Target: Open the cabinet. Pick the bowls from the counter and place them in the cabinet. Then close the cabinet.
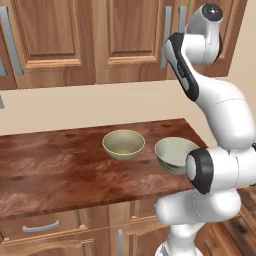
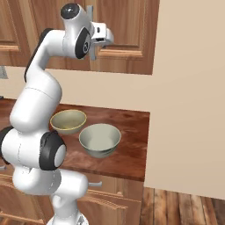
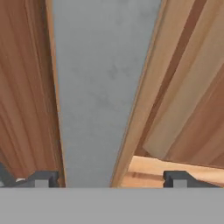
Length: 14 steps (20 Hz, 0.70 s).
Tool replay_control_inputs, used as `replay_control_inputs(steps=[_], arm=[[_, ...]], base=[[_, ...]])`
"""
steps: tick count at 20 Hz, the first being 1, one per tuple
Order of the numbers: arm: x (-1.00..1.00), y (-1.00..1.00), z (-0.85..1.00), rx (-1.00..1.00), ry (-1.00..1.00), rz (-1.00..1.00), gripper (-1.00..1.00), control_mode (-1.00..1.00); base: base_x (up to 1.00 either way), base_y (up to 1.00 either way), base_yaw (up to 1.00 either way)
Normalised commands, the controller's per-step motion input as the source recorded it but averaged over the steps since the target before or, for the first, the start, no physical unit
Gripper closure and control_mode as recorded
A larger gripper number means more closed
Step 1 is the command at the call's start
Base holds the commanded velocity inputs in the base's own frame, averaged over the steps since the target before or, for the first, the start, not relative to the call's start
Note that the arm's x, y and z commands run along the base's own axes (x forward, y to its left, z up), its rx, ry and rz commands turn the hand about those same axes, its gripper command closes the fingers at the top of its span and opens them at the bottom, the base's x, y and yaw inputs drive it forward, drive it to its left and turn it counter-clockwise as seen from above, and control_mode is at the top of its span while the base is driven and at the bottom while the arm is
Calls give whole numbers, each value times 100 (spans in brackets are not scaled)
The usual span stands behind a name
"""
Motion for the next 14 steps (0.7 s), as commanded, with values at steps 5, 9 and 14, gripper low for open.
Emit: replay_control_inputs(steps=[5,9,14], arm=[[17,24,-26,0,-28,0,100,-100],[82,0,-40,1,-11,0,100,-100],[99,-2,-50,2,-6,0,100,-100]], base=[[0,0,0],[0,0,0],[0,0,0]])
